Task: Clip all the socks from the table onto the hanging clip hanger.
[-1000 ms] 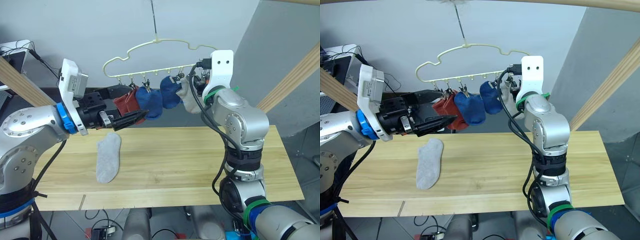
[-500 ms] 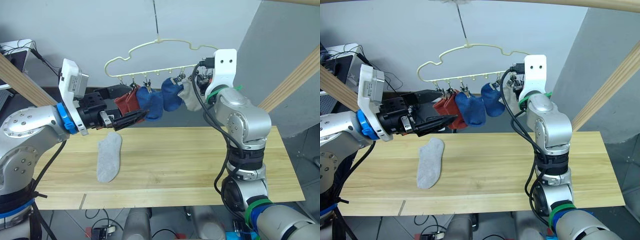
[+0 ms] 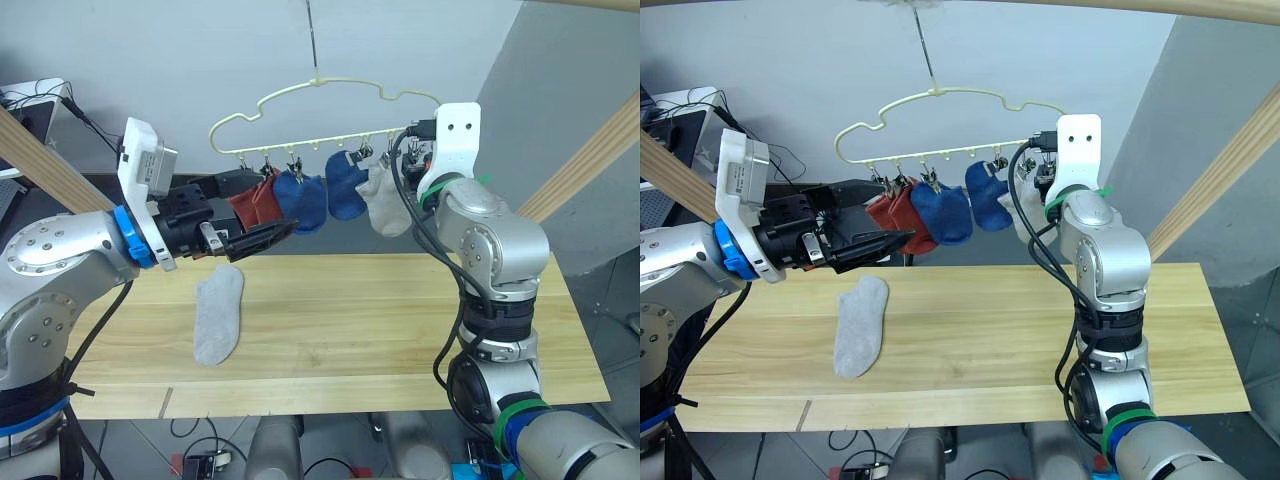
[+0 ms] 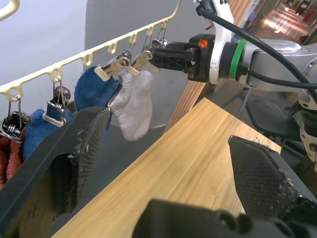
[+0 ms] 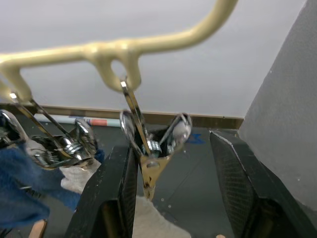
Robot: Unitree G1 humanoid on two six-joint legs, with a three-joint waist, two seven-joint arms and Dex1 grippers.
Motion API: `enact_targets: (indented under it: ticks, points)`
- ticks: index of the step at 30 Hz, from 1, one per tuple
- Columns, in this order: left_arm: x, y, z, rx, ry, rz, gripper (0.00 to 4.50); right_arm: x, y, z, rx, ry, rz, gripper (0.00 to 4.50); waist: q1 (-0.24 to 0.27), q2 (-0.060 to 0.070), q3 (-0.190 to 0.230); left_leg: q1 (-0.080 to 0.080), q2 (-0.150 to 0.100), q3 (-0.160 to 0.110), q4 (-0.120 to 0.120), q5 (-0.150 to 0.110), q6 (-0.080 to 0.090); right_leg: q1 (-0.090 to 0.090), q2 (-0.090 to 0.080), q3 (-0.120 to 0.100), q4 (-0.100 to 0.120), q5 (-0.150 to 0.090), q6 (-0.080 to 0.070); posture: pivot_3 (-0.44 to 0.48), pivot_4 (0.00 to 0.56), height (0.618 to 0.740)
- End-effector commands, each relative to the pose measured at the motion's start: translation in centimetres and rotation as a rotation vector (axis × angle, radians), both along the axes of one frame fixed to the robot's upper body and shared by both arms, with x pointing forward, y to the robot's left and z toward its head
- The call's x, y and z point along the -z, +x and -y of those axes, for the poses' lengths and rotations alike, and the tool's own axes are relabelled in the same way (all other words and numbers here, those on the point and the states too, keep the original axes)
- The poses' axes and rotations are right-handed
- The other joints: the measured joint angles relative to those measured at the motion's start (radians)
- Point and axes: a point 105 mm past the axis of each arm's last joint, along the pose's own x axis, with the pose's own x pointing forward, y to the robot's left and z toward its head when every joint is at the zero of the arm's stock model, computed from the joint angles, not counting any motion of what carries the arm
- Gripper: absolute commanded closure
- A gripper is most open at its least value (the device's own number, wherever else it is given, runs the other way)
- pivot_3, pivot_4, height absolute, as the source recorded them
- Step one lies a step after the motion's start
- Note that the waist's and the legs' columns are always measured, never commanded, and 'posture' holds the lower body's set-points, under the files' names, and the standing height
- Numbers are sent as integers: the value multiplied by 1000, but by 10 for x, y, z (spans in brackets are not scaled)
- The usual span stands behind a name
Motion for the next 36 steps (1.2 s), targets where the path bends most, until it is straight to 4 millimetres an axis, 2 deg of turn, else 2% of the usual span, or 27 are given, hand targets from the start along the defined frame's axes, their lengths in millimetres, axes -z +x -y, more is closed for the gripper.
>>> enact_targets:
  ticks: [1,12,32,36]
  points:
    - [-8,-4,2,11,5,56,57,-18,-5,1,11,10,73,2216,-1,0,0,0,0,0,0,0,0,0,0,0,0,0,0,-121,304,740]
    - [-7,-5,2,-2,3,60,57,-30,1,-18,-32,39,99,2216,-1,0,0,0,0,0,0,0,0,0,0,0,0,0,0,-109,299,740]
    - [-6,-5,0,-17,2,63,57,-35,9,-23,-31,46,119,2216,1,0,0,0,0,0,1,0,0,0,0,0,1,0,0,-97,294,740]
    - [-6,-5,-1,-19,2,63,57,-35,9,-22,-22,44,117,3480,2,0,0,0,0,0,1,0,0,0,0,0,1,0,0,-97,295,740]
